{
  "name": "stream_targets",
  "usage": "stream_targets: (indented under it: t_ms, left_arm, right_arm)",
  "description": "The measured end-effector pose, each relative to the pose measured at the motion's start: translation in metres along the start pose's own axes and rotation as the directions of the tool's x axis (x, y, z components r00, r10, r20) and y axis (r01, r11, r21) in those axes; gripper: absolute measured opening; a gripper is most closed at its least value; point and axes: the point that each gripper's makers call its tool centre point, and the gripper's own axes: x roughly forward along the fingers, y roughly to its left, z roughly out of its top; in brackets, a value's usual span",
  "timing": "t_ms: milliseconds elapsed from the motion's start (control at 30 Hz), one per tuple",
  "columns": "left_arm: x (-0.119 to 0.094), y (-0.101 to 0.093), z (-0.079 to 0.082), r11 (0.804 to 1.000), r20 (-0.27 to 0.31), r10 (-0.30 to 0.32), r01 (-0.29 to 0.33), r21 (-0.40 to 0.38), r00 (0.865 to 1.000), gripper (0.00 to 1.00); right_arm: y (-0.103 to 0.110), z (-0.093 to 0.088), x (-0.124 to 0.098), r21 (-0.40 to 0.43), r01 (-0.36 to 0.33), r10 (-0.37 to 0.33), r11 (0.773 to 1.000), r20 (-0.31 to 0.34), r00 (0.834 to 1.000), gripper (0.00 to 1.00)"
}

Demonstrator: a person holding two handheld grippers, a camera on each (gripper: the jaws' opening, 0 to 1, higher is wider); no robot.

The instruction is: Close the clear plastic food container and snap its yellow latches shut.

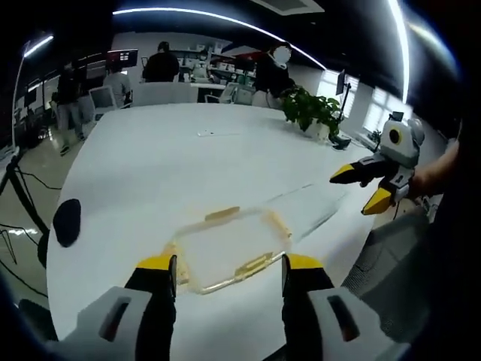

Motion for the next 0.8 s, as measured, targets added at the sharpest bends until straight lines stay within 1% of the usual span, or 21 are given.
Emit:
stream_targets:
  t_ms: [133, 300, 433, 633, 800]
  left_arm:
    - [0.002, 0.003, -0.001, 1.0, -0.015, -0.002, 0.002, 0.011, 1.0, 0.57]
    - [0.006, 0.006, -0.007, 0.999, -0.048, -0.01, 0.011, 0.032, 0.999, 0.56]
    - [0.008, 0.007, -0.006, 0.999, -0.058, -0.017, 0.02, 0.042, 0.998, 0.56]
    - [0.011, 0.008, -0.009, 0.997, -0.09, -0.027, 0.033, 0.063, 0.996, 0.56]
    - [0.012, 0.011, -0.01, 0.996, -0.106, -0.032, 0.041, 0.076, 0.994, 0.56]
  right_arm:
    - [-0.002, -0.003, 0.004, -0.017, 0.001, -0.001, 1.0, -0.017, 1.0, 0.5]
    - [-0.004, -0.003, 0.01, -0.034, -0.003, 0.001, 0.999, -0.036, 0.999, 0.5]
    - [-0.007, -0.003, 0.013, -0.054, -0.004, 0.001, 0.999, -0.049, 0.999, 0.5]
    - [-0.01, -0.004, 0.018, -0.069, 0.001, -0.005, 0.998, -0.068, 0.998, 0.5]
    - [-0.014, -0.007, 0.02, -0.089, 0.012, -0.019, 0.996, -0.084, 0.996, 0.5]
